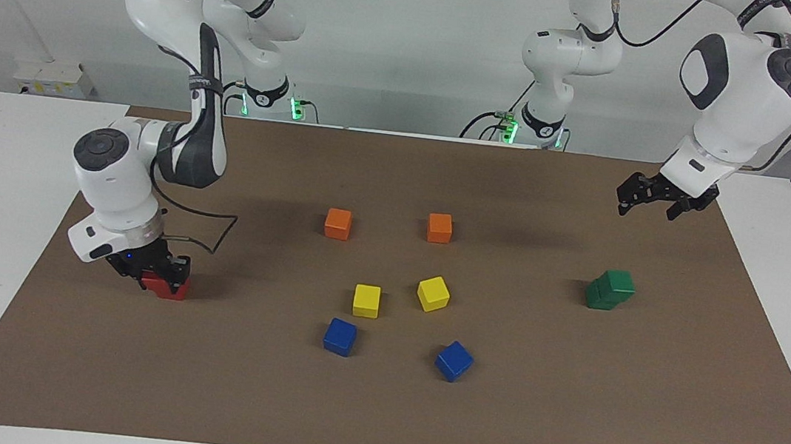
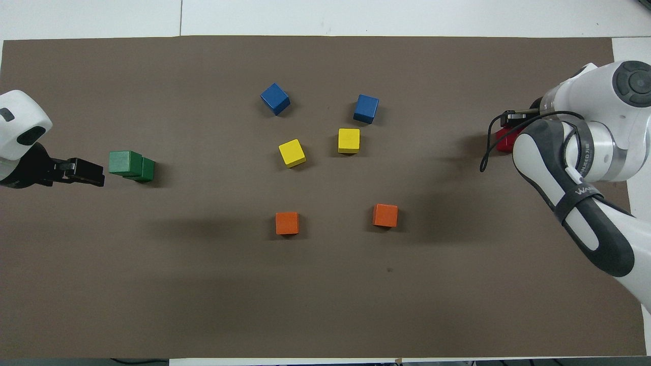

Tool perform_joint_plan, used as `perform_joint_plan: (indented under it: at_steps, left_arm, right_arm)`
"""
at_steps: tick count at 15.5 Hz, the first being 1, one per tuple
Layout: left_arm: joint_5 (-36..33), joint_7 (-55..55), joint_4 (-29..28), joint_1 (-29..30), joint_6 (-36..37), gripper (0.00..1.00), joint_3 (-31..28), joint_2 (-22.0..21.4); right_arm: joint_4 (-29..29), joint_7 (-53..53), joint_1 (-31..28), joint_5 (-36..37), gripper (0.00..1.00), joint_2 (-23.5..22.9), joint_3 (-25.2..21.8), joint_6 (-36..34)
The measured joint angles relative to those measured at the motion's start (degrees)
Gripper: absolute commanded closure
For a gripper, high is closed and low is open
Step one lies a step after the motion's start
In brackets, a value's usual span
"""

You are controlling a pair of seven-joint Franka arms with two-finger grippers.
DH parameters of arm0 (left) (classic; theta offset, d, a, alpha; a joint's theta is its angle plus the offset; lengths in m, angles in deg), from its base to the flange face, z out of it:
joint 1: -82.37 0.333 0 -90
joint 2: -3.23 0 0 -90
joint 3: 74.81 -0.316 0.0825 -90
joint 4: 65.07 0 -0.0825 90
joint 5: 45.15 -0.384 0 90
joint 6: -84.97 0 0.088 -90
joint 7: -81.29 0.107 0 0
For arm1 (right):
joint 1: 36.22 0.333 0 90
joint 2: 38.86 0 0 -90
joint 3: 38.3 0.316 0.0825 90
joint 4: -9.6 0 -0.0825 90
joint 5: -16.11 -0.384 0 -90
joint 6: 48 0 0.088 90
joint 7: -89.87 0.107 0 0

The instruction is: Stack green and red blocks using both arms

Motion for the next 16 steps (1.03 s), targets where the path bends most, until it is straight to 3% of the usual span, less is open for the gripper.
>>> perform_joint_plan:
  at_steps: [1,3,5,6,13,16]
  left_arm:
    - [0.0,0.0,0.6,-0.1,0.2,0.0,0.0,0.0]
    - [0.0,0.0,1.6,-0.1,0.8,0.0,0.0,0.0]
    - [0.0,0.0,2.4,-0.1,1.1,0.0,0.0,0.0]
    - [0.0,0.0,3.1,-0.1,1.8,0.0,0.0,0.0]
    - [0.0,0.1,6.2,-0.2,4.8,0.0,0.0,0.0]
    - [0.0,0.1,6.2,-0.2,4.9,0.0,0.0,0.0]
  right_arm:
    - [-0.1,0.0,0.0,-0.1,0.34,0.0,0.0,0.0]
    - [-0.2,0.0,0.0,-0.9,0.32,0.1,0.0,0.2]
    - [-0.3,0.0,0.0,-1.8,0.03,0.1,0.0,0.2]
    - [-0.3,0.0,0.0,-2.0,0.0,0.1,0.0,0.2]
    - [0.0,0.0,0.0,-2.0,0.0,0.7,0.2,-0.3]
    - [3.7,0.0,0.0,-2.0,0.0,2.9,0.4,-7.4]
